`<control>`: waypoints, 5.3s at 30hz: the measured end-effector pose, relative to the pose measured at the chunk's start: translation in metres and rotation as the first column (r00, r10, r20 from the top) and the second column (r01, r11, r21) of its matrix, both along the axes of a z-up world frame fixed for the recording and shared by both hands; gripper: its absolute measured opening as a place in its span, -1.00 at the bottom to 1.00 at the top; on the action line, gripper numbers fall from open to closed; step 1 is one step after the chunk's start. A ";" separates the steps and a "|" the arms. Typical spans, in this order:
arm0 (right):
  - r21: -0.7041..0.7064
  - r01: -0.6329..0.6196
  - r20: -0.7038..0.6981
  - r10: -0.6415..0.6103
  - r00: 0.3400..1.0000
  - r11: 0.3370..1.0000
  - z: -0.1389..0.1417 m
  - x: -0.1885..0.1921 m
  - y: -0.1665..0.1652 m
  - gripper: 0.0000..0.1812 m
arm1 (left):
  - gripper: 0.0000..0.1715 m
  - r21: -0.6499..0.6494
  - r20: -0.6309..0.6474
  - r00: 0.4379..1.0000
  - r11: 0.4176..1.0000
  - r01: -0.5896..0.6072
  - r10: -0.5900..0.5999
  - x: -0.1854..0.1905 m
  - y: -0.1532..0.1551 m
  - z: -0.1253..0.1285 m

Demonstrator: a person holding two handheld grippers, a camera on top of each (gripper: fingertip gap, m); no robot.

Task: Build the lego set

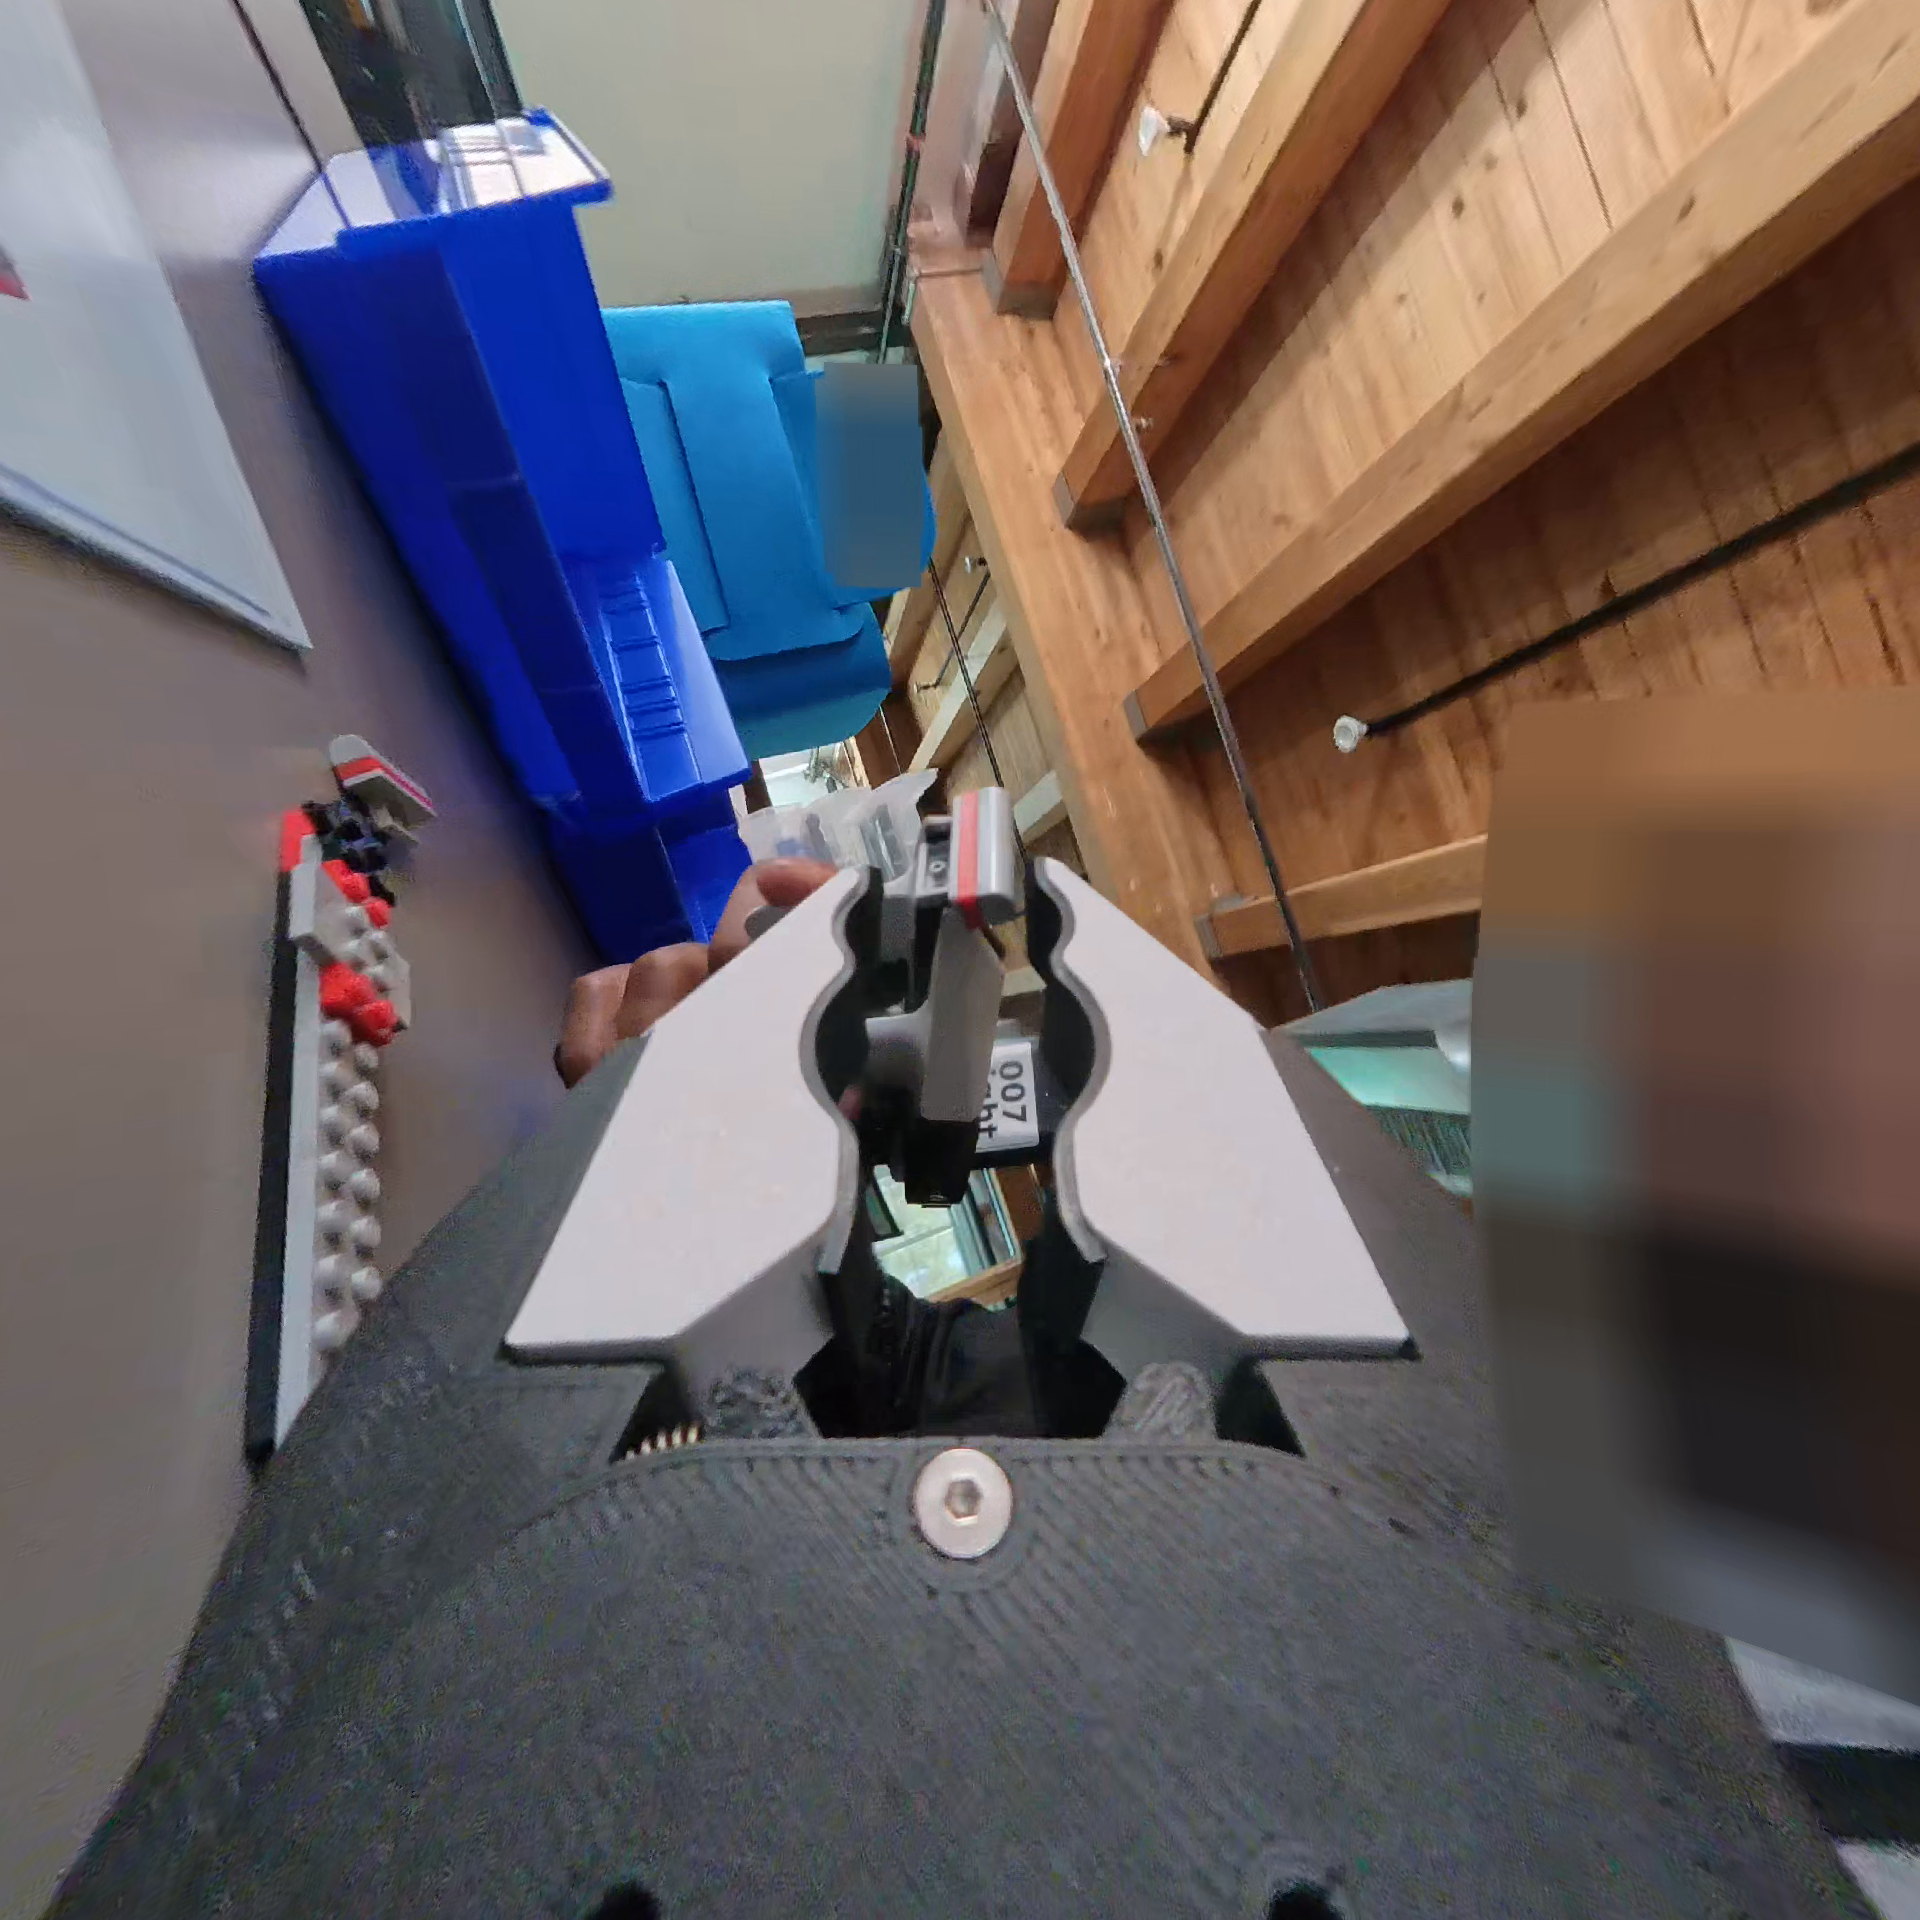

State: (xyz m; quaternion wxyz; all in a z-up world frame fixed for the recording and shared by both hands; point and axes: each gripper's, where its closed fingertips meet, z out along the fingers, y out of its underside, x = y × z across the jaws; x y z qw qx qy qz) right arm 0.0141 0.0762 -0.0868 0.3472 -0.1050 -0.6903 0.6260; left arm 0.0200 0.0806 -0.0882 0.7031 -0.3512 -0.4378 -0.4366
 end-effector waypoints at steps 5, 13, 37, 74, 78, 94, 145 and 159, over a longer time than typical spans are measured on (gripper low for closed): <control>-0.001 -0.071 0.116 0.070 0.991 0.998 -0.009 0.006 -0.004 -0.81 | -0.56 -0.123 -0.129 0.992 0.992 -0.008 -0.008 -0.003 0.001 0.000; 0.168 -0.089 0.266 0.041 0.963 0.982 -0.044 0.008 -0.008 -0.80 | -0.74 -0.546 -0.306 0.935 0.837 -0.018 -0.179 0.004 0.003 -0.034; 0.391 -0.071 0.561 -0.177 0.808 0.918 -0.108 -0.006 0.022 -0.30 | -0.91 -0.754 -0.013 0.921 0.609 0.246 -0.389 -0.003 0.009 -0.105; 0.468 -0.514 0.556 0.213 0.804 0.718 -0.116 -0.006 0.028 -0.26 | -0.79 -0.878 -0.123 0.895 0.466 0.104 -0.429 -0.007 0.009 -0.109; 0.452 -0.520 0.570 0.213 0.793 0.725 -0.117 -0.008 0.027 -0.34 | -0.80 -0.887 -0.129 0.889 0.452 0.094 -0.439 -0.007 0.009 -0.109; 0.480 -0.426 0.520 0.143 0.842 0.767 -0.115 -0.003 0.028 -0.43 | -0.73 -0.890 -0.164 0.897 0.454 0.045 -0.411 -0.007 -0.007 -0.107; 0.354 0.014 0.708 -0.278 0.650 0.935 -0.119 0.020 0.056 -0.58 | -0.85 -0.897 -0.216 0.835 0.440 0.034 -0.507 0.019 0.018 -0.111; 0.349 -0.001 0.685 -0.255 0.682 0.937 -0.115 0.011 0.053 -0.78 | -0.84 -0.888 -0.188 0.838 0.454 0.078 -0.512 0.017 0.022 -0.111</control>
